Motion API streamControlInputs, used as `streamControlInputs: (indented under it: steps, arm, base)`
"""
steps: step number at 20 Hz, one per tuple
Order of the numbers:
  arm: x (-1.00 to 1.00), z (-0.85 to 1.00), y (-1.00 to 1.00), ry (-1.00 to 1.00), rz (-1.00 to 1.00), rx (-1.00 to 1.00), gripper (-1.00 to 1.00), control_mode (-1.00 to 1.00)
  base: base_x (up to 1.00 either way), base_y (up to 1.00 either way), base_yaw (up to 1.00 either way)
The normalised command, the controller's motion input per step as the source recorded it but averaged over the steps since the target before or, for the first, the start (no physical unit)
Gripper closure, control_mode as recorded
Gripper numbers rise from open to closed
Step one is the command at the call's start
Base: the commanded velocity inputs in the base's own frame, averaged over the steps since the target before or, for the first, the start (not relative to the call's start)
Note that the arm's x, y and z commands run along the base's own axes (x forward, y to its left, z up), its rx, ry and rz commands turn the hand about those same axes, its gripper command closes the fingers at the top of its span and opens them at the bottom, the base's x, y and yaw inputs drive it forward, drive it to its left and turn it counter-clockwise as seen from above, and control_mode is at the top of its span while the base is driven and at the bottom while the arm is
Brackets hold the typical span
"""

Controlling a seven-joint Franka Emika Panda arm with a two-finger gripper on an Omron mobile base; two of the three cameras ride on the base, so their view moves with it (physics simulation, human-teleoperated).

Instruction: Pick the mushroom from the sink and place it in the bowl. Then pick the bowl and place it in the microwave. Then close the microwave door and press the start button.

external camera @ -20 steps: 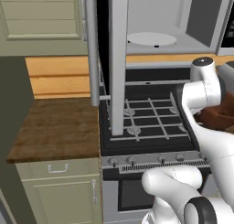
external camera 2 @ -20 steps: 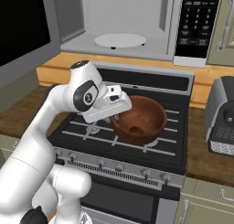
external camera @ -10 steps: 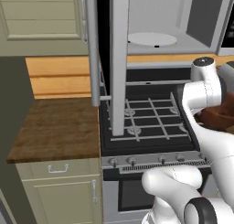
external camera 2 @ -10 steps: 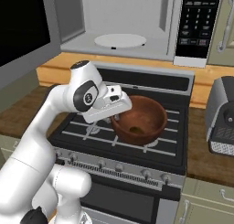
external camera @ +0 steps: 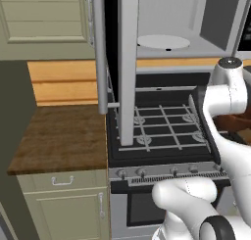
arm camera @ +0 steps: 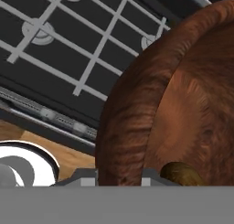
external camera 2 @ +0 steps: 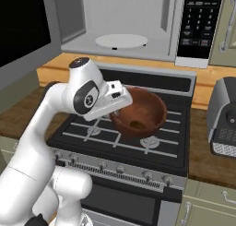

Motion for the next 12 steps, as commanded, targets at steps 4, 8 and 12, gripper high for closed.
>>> streamControlInputs:
  steps: [4,8,12]
  arm:
    - [-0.18,0.91,0.29,-0.21,0.22,-0.06,1.0,-1.0]
    - [-0.25,0.79,0.36,-0.27,0.24,-0.1,1.0,-1.0]
    - [-0.06,0.6,0.16,-0.25,0.34,-0.05,1.0,-1.0]
  base:
    - [0.0,0.0,0.0]
    - [0.0,0.0,0.0]
    - [0.0,0.0,0.0]
